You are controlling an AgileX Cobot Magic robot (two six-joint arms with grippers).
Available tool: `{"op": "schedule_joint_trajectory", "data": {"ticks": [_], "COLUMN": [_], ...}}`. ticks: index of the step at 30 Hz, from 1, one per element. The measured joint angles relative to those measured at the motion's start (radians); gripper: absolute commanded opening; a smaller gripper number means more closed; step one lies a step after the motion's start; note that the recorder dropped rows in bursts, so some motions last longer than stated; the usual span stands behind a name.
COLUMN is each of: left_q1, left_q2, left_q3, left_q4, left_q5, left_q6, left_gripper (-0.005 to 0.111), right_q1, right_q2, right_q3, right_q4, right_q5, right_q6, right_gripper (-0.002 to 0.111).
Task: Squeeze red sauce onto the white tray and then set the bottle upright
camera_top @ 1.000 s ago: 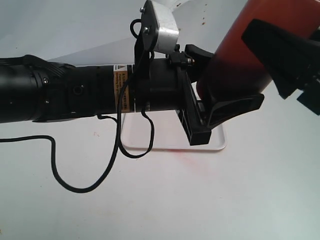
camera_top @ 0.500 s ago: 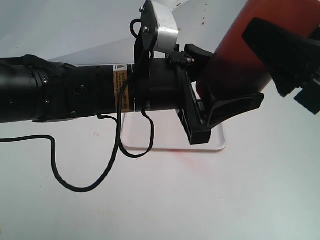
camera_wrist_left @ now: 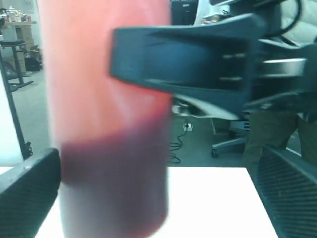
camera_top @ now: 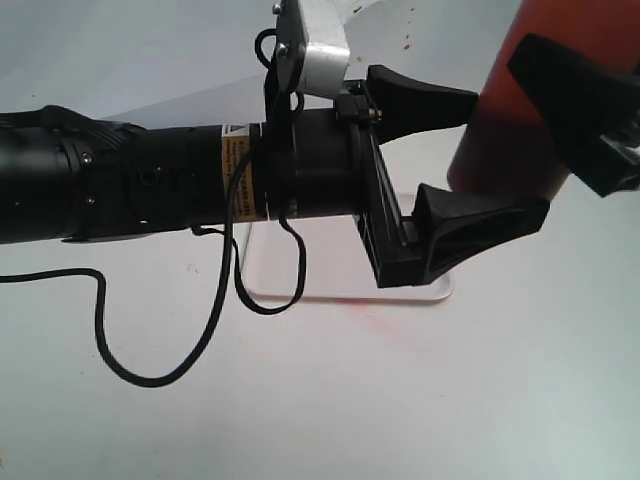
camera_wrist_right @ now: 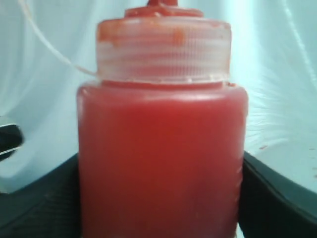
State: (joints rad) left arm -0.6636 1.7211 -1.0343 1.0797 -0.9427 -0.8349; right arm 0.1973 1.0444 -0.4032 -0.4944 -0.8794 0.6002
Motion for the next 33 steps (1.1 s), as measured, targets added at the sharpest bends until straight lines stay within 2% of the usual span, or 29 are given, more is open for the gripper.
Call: {"op": "schedule_joint_trajectory", "data": {"ticks": [5, 9, 17, 20, 26, 33], "left_q1": [0.0, 0.0, 0.0, 0.0, 0.0, 0.0], "left_q2": [0.0, 0.0, 0.0, -0.001, -0.001, -0.001], "left_q3": [0.0, 0.0, 0.0, 0.0, 0.0, 0.0], "left_q4": [0.05, 0.056, 0.062, 0.062, 0.064, 0.064], "left_q5": [-0.019, -0.021, -0.001, 0.099, 0.253, 0.264], "left_q6": [0.0, 0.0, 0.0, 0.0, 0.0, 0.0], "left_gripper": [0.105, 0.105, 0.105, 0.105, 0.105, 0.105], "right_q1": [-0.003, -0.005, -0.005, -0.005, -0.005, -0.005], "right_q2": [0.045, 0.165, 0.478, 0.698, 0.949, 1.013], "right_q3": [0.0, 0.0, 0.0, -0.019, -0.205, -0.314], "right_q4": [0.211, 0.254, 0.405, 0.445, 0.467, 0.548], "right_q5": [0.119, 0.119, -0.071, -0.247, -0.266, -0.27], "right_q6": [-0.222, -0.324, -0.54, -0.613, -0.704, -0.768], "right_gripper": [0.0, 0.0, 0.0, 0.0, 0.0, 0.0]}}
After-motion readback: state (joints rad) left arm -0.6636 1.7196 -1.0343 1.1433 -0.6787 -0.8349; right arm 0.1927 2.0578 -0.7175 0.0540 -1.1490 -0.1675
